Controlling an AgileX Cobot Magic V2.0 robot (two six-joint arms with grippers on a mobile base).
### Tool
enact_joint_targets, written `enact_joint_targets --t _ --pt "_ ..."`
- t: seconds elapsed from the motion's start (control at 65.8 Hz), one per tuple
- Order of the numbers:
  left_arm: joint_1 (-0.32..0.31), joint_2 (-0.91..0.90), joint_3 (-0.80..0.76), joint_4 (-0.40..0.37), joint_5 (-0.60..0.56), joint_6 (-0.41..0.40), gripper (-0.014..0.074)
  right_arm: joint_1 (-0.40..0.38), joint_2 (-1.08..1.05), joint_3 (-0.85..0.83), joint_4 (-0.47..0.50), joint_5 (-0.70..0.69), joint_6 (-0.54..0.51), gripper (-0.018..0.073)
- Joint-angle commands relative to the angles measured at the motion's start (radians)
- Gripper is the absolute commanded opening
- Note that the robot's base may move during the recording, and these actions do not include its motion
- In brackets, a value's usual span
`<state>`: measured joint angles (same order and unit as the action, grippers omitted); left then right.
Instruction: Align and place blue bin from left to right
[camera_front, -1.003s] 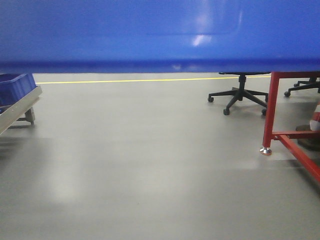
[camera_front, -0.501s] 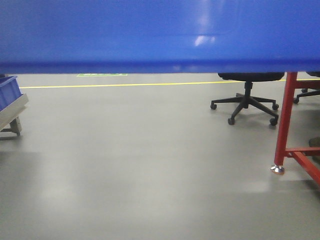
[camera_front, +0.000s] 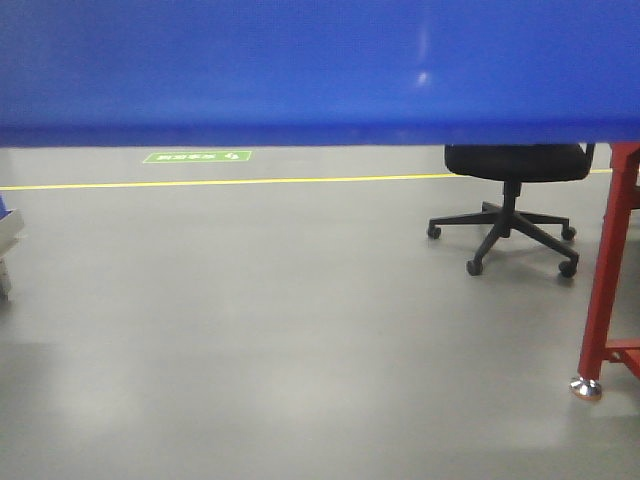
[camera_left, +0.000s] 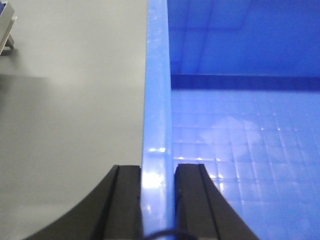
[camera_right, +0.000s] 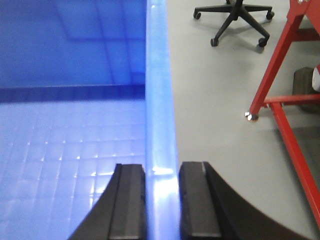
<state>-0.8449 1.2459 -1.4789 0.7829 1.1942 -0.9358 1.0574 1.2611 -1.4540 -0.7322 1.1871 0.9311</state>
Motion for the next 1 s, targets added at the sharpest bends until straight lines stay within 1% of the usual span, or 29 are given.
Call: enact_joint_targets --t 0.0,0.988 --pt "-0.010 -0.004 -0.011 -0.011 -0.166 -0.006 -0.0111 0.009 -0.002 -0.010 -0.021 -0.234 0.005 -0.0079" --pt "-0.010 -0.003 -0.011 -0.009 -0.166 -0.006 -0.0111 0.009 0.002 -0.010 -0.021 -0.247 0.005 -0.0079"
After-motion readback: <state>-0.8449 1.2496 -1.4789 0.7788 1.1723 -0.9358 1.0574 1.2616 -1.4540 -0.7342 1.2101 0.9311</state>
